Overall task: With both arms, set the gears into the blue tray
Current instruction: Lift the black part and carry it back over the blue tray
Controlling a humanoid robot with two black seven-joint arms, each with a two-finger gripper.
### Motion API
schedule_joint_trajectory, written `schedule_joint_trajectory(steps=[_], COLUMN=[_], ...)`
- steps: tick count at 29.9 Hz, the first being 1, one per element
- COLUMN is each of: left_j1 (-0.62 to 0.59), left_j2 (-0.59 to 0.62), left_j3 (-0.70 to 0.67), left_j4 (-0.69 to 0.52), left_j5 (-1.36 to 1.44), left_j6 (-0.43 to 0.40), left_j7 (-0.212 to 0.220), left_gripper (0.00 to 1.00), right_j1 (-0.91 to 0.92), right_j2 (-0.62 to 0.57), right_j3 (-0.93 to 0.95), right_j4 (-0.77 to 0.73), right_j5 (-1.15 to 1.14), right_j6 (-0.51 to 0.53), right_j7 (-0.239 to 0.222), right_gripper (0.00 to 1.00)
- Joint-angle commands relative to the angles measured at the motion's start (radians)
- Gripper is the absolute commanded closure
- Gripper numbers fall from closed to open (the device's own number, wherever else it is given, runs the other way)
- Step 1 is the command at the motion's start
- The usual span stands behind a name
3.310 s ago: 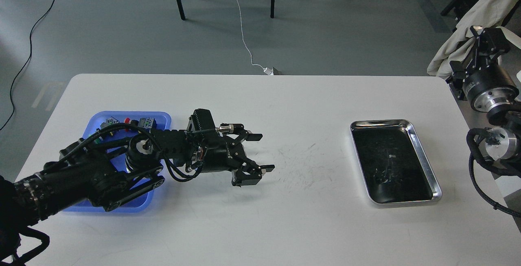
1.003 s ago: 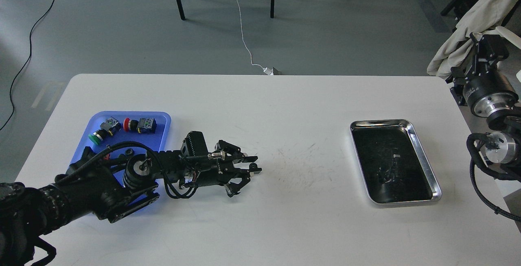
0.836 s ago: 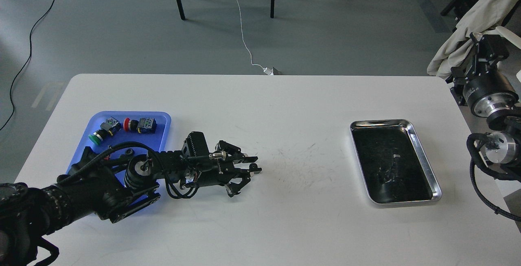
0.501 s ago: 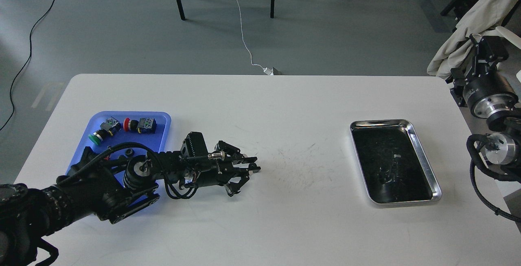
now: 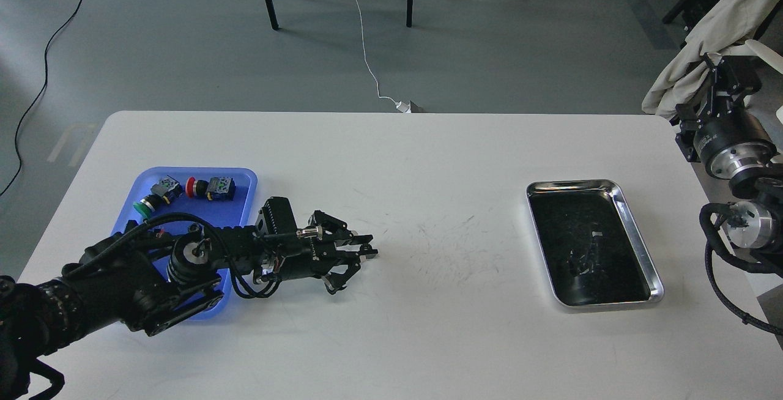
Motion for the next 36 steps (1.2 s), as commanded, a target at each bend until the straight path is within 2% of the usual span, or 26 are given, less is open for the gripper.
schedule_joint_trajectory(steps=[1,6,14,21,27,36], left_j1=[-0.027,-0.057,-0.090,-0.050,0.058,0.111], left_j2=[0.036,0.105,0.299,0.489,0.546,0.552], left_j3=[0.000,-0.005,-0.006,0.000,-0.014,-0.014], left_j4=[-0.004,-0.026,-0.094,-0.119,-0.125,-0.128], left_j5=[0.000,0.000,0.000,0.000,0.000,0.000], left_j6=[0.002,0.002,0.006,0.069,0.117,0.130], left_j7=[0.000,0.000,0.000,0.000,0.000,0.000], left_gripper=[0.92,0.92,0.92,0.91,0.91,0.91], right_j1=[-0.002,0.000,0.000,0.002,0.000,0.002], right_j2=[0.002,0.008,0.008,0.008,0.008,0.008], right_j3=[0.000,0.000,0.002,0.000,-0.006,-0.009], right_j4=[0.001,0.001,0.001,0.001,-0.001,-0.001], right_j5=[0.000,0.000,-0.003,-0.005,-0.005,-0.005], right_j6=[0.000,0.002,0.002,0.005,0.006,0.009], right_j7=[0.000,0.000,0.000,0.000,0.000,0.000], right_gripper=[0.01,0.01,0.01,0.01,0.01,0.01])
